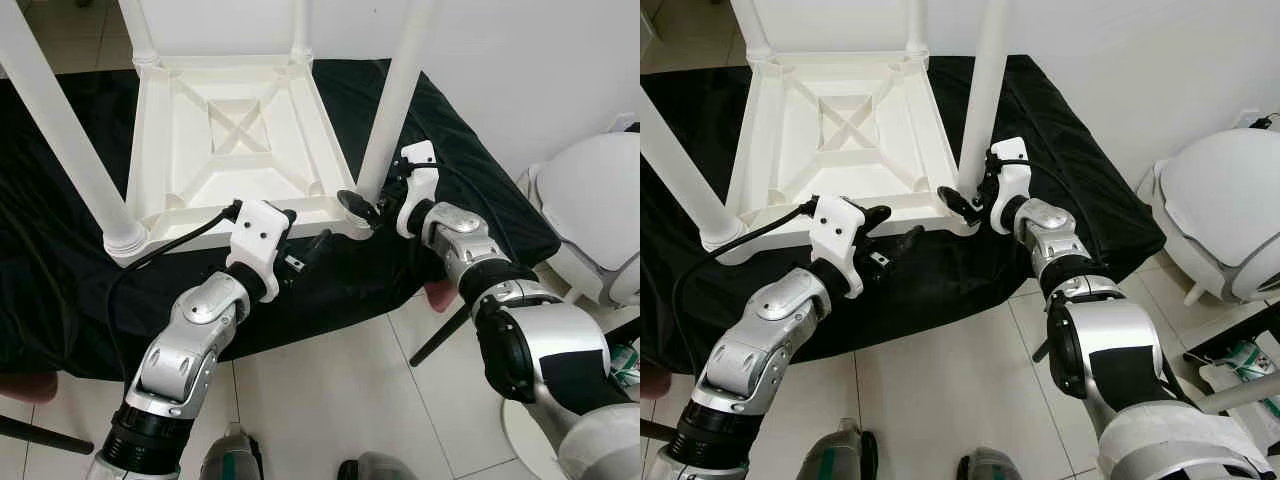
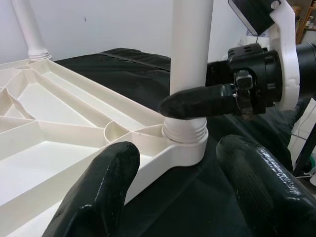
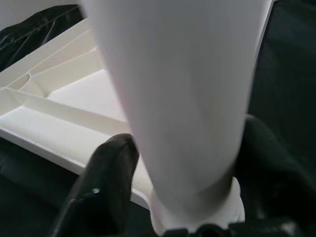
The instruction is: Building children table
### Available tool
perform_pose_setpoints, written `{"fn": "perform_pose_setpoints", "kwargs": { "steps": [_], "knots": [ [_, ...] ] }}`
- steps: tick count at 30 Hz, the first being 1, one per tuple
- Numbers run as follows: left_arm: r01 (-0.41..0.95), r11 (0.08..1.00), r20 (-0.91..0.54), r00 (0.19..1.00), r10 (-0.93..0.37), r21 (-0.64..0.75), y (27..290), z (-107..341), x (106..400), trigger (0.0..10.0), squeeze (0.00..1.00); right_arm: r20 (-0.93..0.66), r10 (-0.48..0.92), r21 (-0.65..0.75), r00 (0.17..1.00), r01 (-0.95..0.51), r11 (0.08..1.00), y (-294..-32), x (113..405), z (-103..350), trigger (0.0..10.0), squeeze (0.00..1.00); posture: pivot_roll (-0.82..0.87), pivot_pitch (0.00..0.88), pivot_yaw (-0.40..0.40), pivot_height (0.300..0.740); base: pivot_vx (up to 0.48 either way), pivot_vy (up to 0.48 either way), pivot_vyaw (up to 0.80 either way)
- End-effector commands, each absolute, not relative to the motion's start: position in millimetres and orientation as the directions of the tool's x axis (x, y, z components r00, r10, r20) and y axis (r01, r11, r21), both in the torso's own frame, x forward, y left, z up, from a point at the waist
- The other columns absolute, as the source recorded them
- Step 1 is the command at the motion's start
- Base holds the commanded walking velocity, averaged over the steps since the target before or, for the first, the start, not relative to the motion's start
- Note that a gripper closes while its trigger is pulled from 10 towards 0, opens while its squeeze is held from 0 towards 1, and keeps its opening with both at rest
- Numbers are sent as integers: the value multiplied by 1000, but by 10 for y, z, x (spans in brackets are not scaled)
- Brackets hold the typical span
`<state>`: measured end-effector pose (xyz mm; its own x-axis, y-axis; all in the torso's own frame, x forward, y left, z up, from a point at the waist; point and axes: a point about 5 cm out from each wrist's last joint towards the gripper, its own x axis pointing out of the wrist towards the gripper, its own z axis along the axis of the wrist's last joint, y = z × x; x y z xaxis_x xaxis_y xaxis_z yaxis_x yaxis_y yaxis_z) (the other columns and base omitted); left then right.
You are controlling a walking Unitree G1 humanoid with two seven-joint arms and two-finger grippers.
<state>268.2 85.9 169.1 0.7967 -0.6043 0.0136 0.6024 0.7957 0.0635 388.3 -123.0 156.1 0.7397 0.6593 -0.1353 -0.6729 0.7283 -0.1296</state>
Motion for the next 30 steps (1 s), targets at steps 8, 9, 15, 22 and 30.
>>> {"fn": "perform_pose_setpoints", "kwargs": {
  "steps": [8,9,15,22,30],
  "knots": [
    [603,795,10,796,-605,69,856,1686,2690,10000,0,-208,667,-89,715,-693,715,-1244,3825,1395,0,0,41,0,-43,740,0,0,0],
    [604,794,11,795,-606,69,853,1687,2690,10000,0,-209,660,-89,721,-686,722,-1239,3821,1379,0,0,40,0,-44,740,0,0,0],
    [609,790,12,791,-611,62,822,1672,2679,10000,0,-98,552,7,828,-554,833,-1041,3806,1319,0,0,33,0,-50,740,0,0,0],
    [611,789,12,790,-613,54,817,1676,2691,10000,0,-31,340,245,940,-323,914,-665,3746,1291,0,0,9,0,-30,740,0,0,0],
    [623,781,9,782,-624,37,771,1651,2705,10000,0,-22,260,199,965,-251,947,-338,3643,1375,0,0,-15,0,-34,740,0,0,0]
  ]
}}
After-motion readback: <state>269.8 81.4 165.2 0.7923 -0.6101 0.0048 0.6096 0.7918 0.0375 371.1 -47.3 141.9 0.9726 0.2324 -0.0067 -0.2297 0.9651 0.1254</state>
